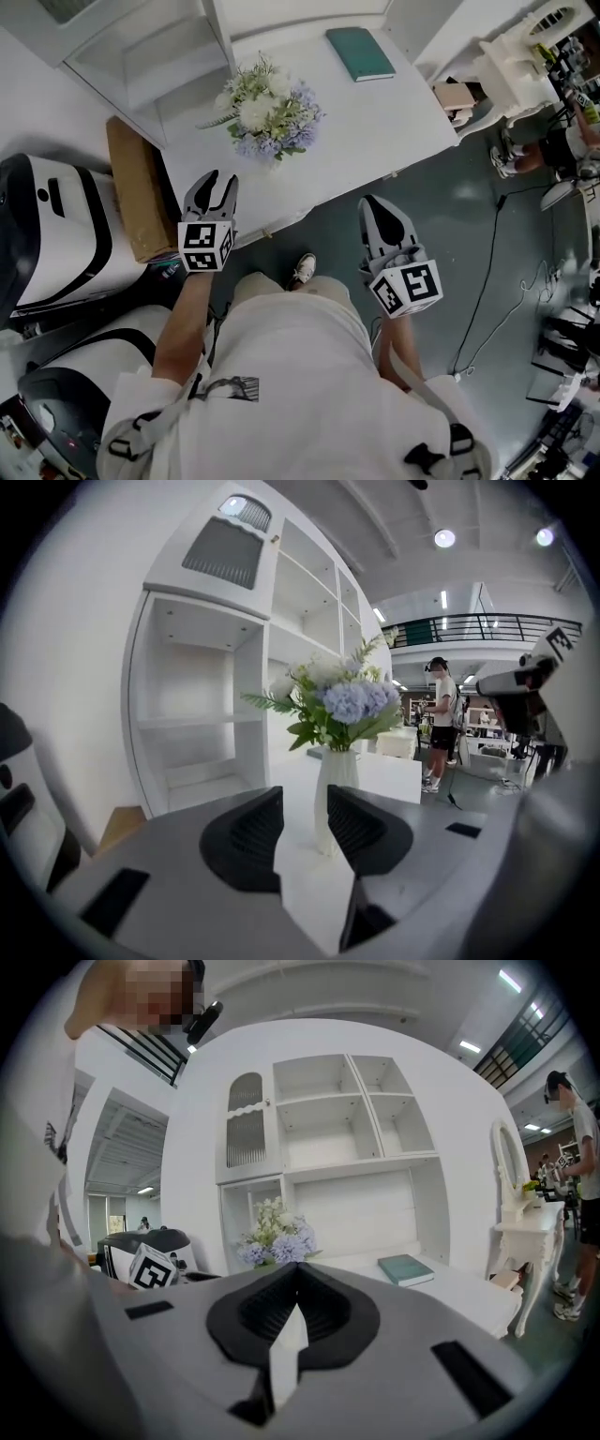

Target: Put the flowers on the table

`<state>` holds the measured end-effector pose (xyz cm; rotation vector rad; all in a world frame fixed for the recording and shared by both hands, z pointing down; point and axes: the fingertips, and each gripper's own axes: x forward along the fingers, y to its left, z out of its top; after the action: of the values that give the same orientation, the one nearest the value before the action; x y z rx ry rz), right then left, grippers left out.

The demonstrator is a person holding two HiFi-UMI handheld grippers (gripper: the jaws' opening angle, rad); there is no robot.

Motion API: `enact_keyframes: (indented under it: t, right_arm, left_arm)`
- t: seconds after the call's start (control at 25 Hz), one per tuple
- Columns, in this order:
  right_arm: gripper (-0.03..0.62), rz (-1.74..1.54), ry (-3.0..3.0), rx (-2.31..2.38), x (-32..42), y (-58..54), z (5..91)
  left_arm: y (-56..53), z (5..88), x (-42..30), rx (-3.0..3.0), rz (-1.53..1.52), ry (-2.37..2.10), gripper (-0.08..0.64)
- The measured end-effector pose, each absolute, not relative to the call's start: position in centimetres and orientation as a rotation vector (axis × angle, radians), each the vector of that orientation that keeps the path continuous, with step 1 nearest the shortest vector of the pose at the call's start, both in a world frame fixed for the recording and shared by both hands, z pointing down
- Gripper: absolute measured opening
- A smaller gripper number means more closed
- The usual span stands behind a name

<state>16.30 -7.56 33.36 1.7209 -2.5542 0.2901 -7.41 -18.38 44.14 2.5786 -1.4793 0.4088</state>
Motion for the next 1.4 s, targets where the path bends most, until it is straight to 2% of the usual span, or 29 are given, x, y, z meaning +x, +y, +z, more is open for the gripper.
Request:
enact_keyframes:
  t: [0.2, 0.4, 0.68, 0.96, 1.4]
  right_arm:
    - [0.009, 0.345, -2.563, 1.71, 16.6, -9.0, 34.0]
    - [0.009, 0.312, -2.603, 1.654, 15.6, -11.2, 33.4]
    - [0.009, 0.242, -2.65, 1.622, 15.2, -13.6, 31.4]
    - [0.009, 0.187, -2.618, 1.691, 18.2, -14.0, 30.0]
    - [0.009, 0.16, -2.585, 1.778, 21.0, -13.7, 29.1]
  left_arm:
    - [-18.1, 40.8, -9.8, 2.557, 0.352, -1.6, 0.055]
    - [-18.3, 37.3, -11.9, 2.539, 0.329, -1.7, 0.018]
    - [-17.8, 31.2, -13.8, 2.546, 0.201, -1.806, 0.015]
    - [-16.2, 25.9, -14.7, 2.578, 0.029, -1.885, 0.015]
    - [-14.1, 23.0, -14.8, 2.595, -0.038, -1.922, 0.015]
